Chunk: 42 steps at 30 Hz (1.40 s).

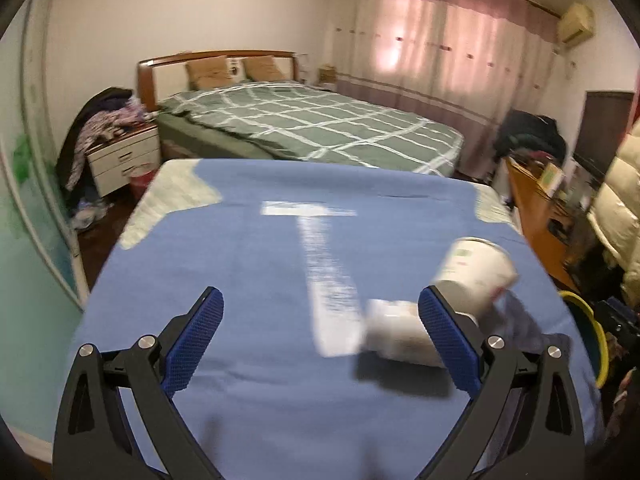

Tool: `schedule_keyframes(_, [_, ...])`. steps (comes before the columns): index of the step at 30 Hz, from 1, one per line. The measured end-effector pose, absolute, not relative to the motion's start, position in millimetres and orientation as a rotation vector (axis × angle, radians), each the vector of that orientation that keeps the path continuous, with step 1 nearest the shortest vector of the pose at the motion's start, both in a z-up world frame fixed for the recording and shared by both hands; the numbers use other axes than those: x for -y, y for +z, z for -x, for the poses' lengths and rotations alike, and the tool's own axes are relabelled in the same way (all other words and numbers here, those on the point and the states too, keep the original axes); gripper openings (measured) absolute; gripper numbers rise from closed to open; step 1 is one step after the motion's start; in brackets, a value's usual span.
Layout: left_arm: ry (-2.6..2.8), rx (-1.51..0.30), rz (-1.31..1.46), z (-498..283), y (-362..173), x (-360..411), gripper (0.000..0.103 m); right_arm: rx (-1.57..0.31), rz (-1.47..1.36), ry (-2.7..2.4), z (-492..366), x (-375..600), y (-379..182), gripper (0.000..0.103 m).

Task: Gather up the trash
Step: 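Move both tools back over the table toward the paper cup, then grasp the white paper cup with the right tool, then carry the paper cup into the yellow bin and open the right tool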

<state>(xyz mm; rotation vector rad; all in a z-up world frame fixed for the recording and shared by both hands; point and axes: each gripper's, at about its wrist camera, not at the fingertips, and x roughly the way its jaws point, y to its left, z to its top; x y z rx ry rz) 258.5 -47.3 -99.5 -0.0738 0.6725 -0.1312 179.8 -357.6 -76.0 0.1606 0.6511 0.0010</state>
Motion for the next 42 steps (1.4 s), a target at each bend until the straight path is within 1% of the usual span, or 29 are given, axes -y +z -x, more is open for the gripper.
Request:
schedule_keyframes(2, [-0.117, -0.684, 0.098, -262.4, -107.3, 29.2, 0.096, -0.667, -0.131, 0.043, -194.4, 338.9, -76.5, 0.084])
schedule_keyframes(8, [-0.104, -0.695, 0.141, -261.9, -124.2, 10.7, 0.096, -0.734, -0.044, 0.163, -238.1, 290.5, -84.1, 0.087])
schedule_keyframes(10, [-0.102, -0.696, 0.159, -261.1, -125.2, 6.6, 0.096, -0.733, -0.001, 0.183, -248.9, 278.5, -83.3, 0.091])
schedule_keyframes(14, [-0.058, -0.677, 0.185, -257.7, -123.9, -5.2, 0.096, -0.734, 0.039, 0.23, -266.0, 262.6, -81.8, 0.096])
schedule_keyframes(22, [0.004, -0.676, 0.214, -253.5, -122.9, -16.8, 0.096, -0.798, 0.161, 0.244, -298.1, 245.2, -99.3, 0.096])
schedule_keyframes(32, [-0.01, -0.686, 0.194, -251.0, -124.6, -6.4, 0.096, -0.836, 0.124, 0.281, -314.3, 249.6, -114.3, 0.096])
schedule_keyframes(33, [-0.011, -0.688, 0.194, -251.1, -125.0, -6.2, 0.096, -0.844, 0.115, 0.286, -315.0, 250.0, -116.3, 0.091])
schedule_keyframes(34, [-0.012, -0.689, 0.195, -250.9, -125.3, -6.1, 0.096, -0.85, 0.109, 0.292, -315.9, 250.1, -118.2, 0.082])
schedule_keyframes(38, [-0.018, -0.689, 0.188, -249.8, -124.4, -2.2, 0.096, -0.852, 0.089, 0.289, -314.3, 252.5, -119.3, 0.082])
schedule_keyframes(42, [-0.022, -0.689, 0.186, -248.6, -124.2, -0.4, 0.096, -0.808, 0.077, 0.259, -306.7, 256.8, -110.5, 0.082])
